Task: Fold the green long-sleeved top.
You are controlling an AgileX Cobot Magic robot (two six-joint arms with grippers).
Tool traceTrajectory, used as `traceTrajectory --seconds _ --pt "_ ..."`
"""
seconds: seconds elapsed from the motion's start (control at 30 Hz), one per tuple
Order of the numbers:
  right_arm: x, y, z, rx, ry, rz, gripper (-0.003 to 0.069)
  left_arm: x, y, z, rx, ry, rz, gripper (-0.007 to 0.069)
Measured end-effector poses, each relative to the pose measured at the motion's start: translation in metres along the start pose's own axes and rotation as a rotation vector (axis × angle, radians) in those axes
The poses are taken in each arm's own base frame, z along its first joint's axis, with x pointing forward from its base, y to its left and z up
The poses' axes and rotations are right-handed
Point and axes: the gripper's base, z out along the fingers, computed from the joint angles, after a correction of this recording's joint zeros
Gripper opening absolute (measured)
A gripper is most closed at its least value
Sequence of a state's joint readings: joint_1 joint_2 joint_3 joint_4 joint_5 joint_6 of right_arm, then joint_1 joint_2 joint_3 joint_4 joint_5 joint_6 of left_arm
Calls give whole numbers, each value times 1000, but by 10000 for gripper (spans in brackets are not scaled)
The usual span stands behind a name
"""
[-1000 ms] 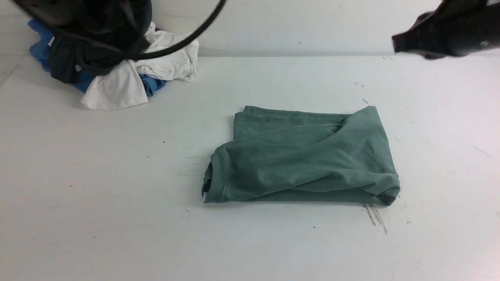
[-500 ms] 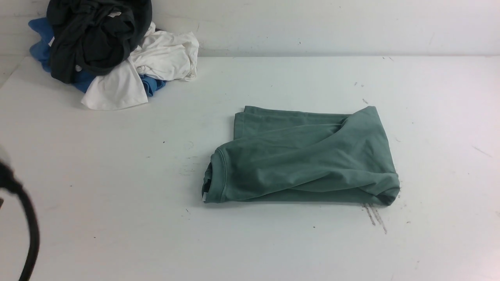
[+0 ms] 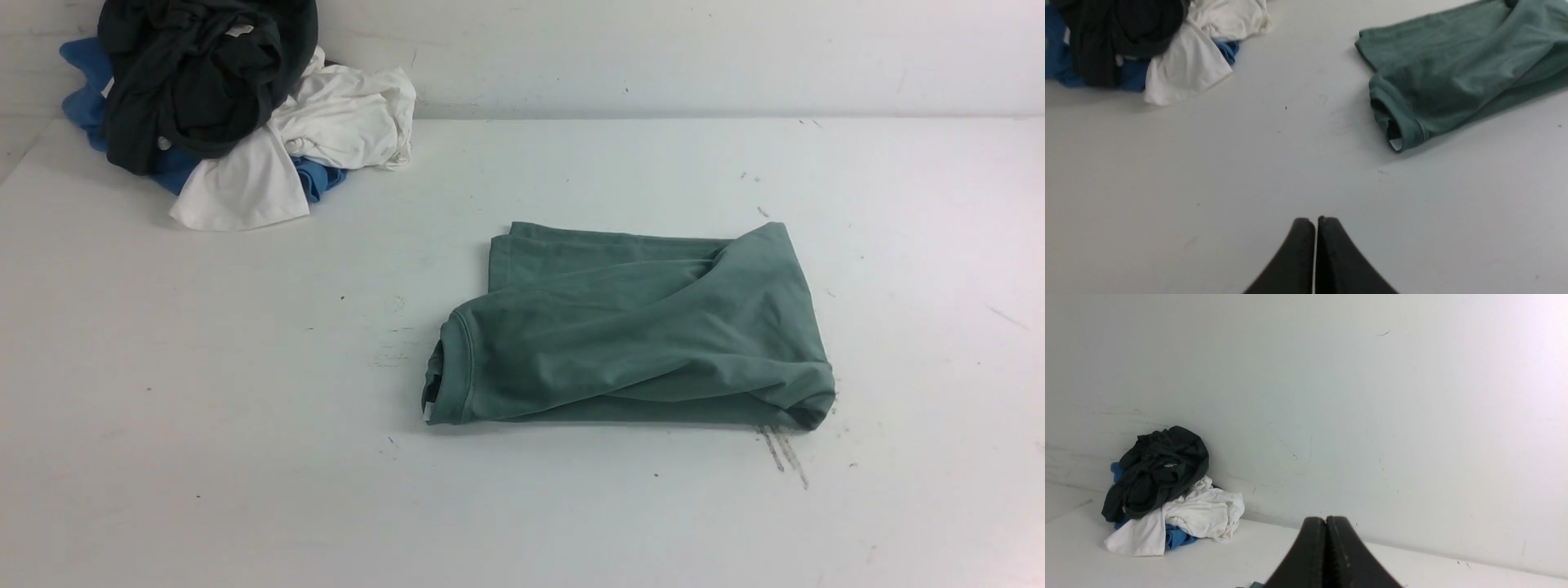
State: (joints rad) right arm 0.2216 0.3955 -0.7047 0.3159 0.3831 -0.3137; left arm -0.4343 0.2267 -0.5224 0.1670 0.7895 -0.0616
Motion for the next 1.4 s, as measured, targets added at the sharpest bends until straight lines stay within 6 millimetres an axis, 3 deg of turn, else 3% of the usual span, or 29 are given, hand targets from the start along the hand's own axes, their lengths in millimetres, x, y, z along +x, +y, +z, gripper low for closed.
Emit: traceTrajectory --seconds 1.13,1.23,1.4 --pt "1 0 -1 -2 2 1 -15 7 0 0 -3 -8 5 -7" --pt "11 -1 2 9 13 8 -15 7 0 0 -3 -8 5 -7" --pt "62 -7 -5 115 64 -55 -15 7 0 0 -3 -8 5 -7"
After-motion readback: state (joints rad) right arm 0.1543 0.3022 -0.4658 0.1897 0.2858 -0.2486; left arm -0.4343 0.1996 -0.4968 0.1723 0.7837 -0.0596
